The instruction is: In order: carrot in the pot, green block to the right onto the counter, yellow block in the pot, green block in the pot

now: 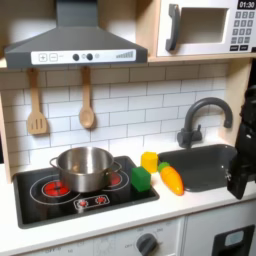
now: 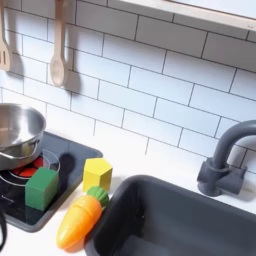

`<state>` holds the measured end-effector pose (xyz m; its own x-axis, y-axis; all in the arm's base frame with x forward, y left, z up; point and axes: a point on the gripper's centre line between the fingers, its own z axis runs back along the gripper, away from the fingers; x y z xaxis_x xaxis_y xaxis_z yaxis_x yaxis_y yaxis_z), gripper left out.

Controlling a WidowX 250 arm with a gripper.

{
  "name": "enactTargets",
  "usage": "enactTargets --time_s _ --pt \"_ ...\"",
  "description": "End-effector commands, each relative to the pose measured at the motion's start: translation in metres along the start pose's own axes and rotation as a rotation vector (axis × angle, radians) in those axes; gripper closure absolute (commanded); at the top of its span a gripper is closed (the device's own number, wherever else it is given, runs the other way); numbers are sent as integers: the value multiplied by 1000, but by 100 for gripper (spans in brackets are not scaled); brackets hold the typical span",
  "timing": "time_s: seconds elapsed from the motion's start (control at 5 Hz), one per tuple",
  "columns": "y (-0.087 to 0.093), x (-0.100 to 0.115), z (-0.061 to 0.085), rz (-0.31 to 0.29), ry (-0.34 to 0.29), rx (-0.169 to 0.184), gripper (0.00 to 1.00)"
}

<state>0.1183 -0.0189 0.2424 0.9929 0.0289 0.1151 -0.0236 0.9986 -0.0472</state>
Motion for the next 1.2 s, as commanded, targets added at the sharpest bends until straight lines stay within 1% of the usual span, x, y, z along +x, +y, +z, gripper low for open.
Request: enactTargets --time_s 0.0,0.2,0.4,0.6,0.8,1.0 --pt "15 42 -14 -20 12 -31 0" --pt "15 68 -26 -65 13 -54 0" --pt "12 92 -41 -149 24 -73 0" --pt "11 111 -56 -173 27 -87 0" --pt "17 124 -73 -171 49 -111 0" --pt "13 140 -88 -210 68 -107 0"
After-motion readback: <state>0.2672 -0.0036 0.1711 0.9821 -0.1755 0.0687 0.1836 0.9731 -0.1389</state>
